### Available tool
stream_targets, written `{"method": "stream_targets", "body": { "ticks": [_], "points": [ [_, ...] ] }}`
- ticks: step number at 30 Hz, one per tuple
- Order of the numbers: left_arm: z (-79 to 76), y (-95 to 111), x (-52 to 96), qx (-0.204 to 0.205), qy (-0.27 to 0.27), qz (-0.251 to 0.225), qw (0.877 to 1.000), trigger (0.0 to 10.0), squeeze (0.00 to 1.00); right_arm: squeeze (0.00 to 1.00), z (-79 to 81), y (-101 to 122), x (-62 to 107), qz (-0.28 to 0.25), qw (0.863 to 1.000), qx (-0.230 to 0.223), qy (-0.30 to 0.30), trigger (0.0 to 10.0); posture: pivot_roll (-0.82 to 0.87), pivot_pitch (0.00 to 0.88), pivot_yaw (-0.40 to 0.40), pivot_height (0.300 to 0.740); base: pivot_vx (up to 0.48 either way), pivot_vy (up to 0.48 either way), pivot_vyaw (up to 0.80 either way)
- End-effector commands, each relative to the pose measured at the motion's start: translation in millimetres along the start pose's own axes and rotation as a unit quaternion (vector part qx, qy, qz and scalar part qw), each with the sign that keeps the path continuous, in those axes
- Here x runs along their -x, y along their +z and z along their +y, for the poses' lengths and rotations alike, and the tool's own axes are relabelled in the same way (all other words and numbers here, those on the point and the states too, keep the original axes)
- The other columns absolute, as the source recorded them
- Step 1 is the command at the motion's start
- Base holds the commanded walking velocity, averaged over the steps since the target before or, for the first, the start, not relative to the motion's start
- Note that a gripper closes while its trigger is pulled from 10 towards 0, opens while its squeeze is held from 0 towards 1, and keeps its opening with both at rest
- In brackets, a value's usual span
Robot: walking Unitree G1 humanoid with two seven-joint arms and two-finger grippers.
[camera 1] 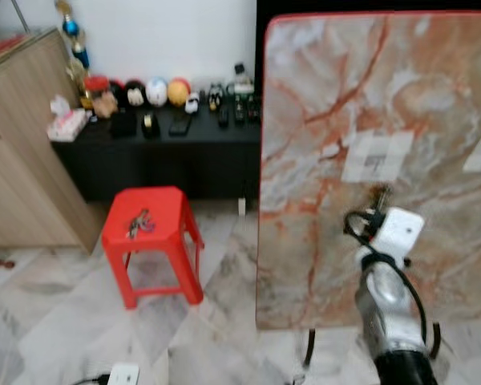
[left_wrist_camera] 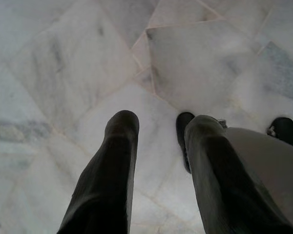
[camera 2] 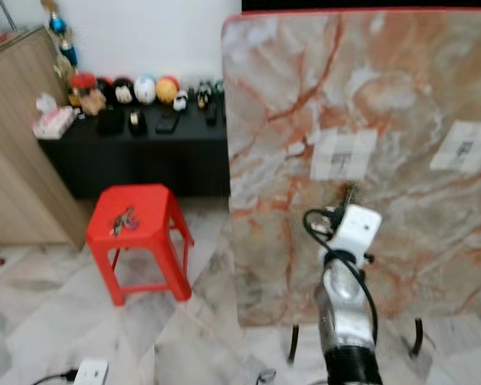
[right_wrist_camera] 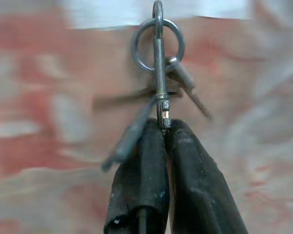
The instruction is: Hang keys on a hook
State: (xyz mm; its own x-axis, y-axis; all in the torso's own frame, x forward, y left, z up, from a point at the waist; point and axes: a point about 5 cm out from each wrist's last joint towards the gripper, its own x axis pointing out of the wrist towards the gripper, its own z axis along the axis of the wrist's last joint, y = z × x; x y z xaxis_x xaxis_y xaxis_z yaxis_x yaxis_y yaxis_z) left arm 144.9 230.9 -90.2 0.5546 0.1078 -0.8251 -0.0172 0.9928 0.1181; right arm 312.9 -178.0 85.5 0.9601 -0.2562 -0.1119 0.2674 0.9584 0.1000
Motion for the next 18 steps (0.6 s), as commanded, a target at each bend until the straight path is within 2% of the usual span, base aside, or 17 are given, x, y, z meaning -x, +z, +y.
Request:
{"method": "stream_targets", "body": {
  "ticks": [1, 9, 18],
  "points": [
    [2.0, -7, 1.6, -0.006, 0.002, 0.016, 1.000, 10.0, 0.00, 0.00, 0.8, 7, 0.8, -0.016, 1.000, 0.002, 0.004, 10.0, -0.13, 0.000, 0.010, 0.740, 0.000, 0.000, 0.00],
    [1.1, -8, 1.8, -0.010, 0.001, 0.017, 1.000, 10.0, 0.00, 0.00, 11.5, 12, 11.5, -0.047, 0.998, 0.038, 0.032, 10.0, -0.13, 0.000, 0.010, 0.740, 0.000, 0.000, 0.00],
    [-2.9, -8, 1.4, -0.012, -0.004, 0.018, 1.000, 10.0, 0.00, 0.00, 12.9, 27, 11.0, -0.076, 0.996, 0.052, 0.024, 10.0, -0.14, 0.000, 0.010, 0.740, 0.000, 0.000, 0.00]
  ]
}}
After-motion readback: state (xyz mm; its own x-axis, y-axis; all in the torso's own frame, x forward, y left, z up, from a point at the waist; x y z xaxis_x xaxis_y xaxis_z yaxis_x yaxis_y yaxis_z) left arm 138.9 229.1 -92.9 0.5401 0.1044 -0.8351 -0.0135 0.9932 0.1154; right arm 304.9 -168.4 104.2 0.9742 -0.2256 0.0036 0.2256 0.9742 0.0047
